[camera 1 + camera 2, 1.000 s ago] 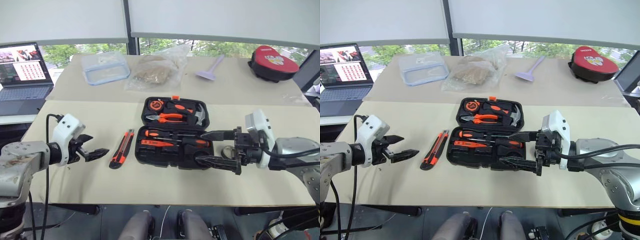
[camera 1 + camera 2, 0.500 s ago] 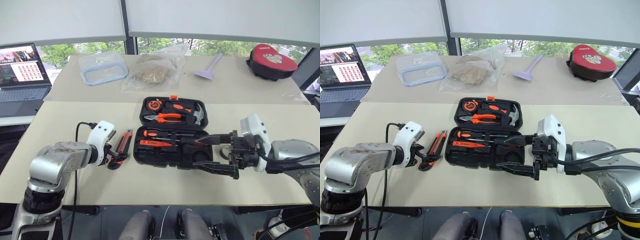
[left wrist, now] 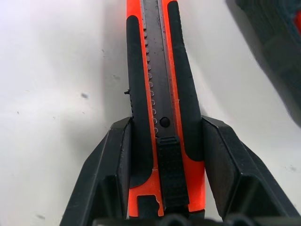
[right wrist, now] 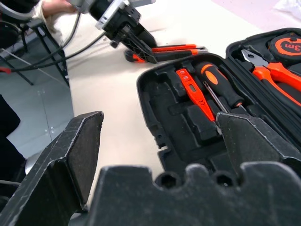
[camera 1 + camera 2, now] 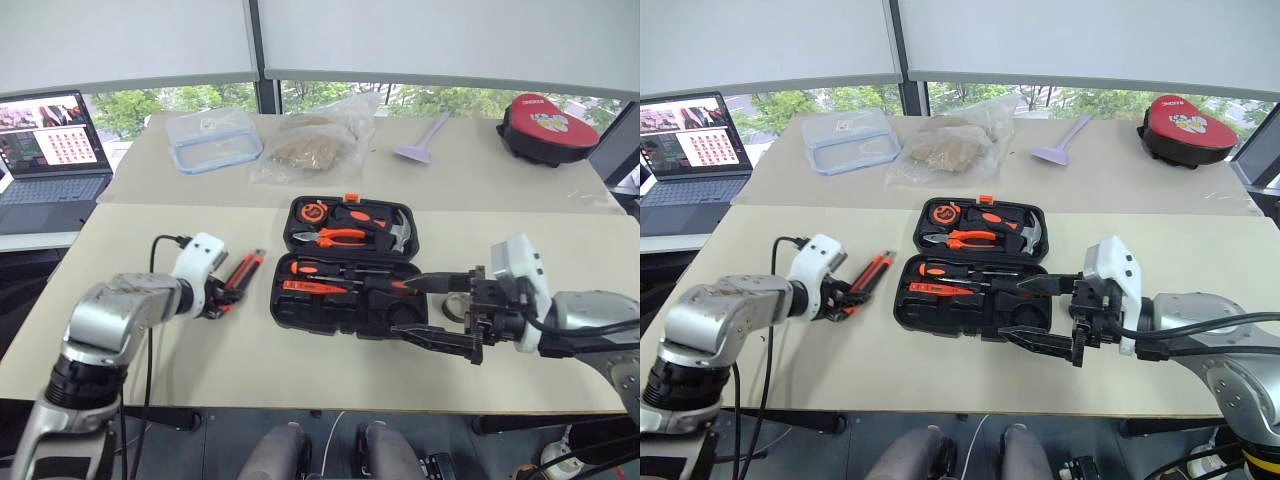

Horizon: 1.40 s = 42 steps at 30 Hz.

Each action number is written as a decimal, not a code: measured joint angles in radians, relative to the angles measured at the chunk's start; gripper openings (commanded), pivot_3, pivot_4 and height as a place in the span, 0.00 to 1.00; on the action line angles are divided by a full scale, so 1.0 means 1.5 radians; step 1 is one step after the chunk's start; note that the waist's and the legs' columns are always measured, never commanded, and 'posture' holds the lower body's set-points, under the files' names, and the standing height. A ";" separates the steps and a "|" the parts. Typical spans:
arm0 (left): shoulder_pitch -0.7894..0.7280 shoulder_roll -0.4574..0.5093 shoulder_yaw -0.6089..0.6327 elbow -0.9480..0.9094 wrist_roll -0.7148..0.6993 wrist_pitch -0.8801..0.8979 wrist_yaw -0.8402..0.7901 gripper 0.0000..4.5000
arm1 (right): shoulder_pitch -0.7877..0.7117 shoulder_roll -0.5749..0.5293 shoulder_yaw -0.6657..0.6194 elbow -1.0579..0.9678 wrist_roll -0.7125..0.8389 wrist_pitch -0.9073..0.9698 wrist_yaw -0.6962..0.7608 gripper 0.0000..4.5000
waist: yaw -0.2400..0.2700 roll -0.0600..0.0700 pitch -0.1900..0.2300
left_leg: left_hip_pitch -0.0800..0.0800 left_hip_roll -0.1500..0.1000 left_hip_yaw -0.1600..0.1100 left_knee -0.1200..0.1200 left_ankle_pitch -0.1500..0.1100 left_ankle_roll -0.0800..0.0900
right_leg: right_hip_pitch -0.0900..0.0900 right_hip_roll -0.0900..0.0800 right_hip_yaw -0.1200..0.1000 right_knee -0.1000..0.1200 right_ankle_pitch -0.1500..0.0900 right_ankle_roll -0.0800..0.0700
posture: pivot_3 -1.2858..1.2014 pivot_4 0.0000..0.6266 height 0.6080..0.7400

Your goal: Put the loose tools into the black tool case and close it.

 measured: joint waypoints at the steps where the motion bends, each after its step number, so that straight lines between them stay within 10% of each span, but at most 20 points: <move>1: -0.019 0.020 -0.002 0.018 0.000 -0.049 -0.044 0.38 | 0.007 -0.003 -0.006 -0.001 0.000 0.000 -0.001 1.00 | 0.000 -0.001 0.001 | 0.000 0.000 0.000 0.000 0.000 0.000 | 0.000 0.000 0.000 0.000 0.000 0.000 | 0.52 0.24 0.86; 6: -0.167 0.068 -0.079 0.071 0.007 -0.324 -0.322 0.38 | 0.034 -0.007 -0.025 -0.006 -0.007 0.000 -0.009 1.00 | 0.001 0.000 0.000 | -0.001 -0.001 0.000 0.000 0.000 0.002 | 0.001 -0.001 -0.002 -0.006 0.001 0.001 | 0.52 0.24 0.86; 14: -0.284 -0.048 -0.295 0.163 0.072 -0.442 -0.535 0.38 | 0.083 0.001 -0.055 -0.042 -0.007 0.000 -0.048 1.00 | -0.009 -0.001 0.000 | -0.003 0.000 0.000 0.000 0.002 0.006 | 0.000 0.000 -0.001 -0.006 0.001 0.001 | 0.52 0.24 0.86; 34: -0.285 -0.084 -0.394 0.212 0.214 -0.449 -0.578 0.38 | 0.130 0.011 -0.089 -0.076 -0.001 0.000 -0.093 1.00 | -0.012 -0.001 0.000 | -0.003 0.000 0.000 0.000 0.001 0.007 | 0.001 0.000 -0.001 -0.006 0.001 0.001 | 0.52 0.24 0.86; 42: -0.286 -0.091 -0.369 0.210 0.216 -0.440 -0.572 0.98 | 0.121 0.011 -0.088 -0.075 -0.002 0.000 -0.089 1.00 | -0.007 -0.001 0.000 | -0.003 0.000 0.000 0.000 0.001 0.007 | 0.000 0.000 -0.001 -0.006 0.001 0.001 | 0.52 0.24 0.86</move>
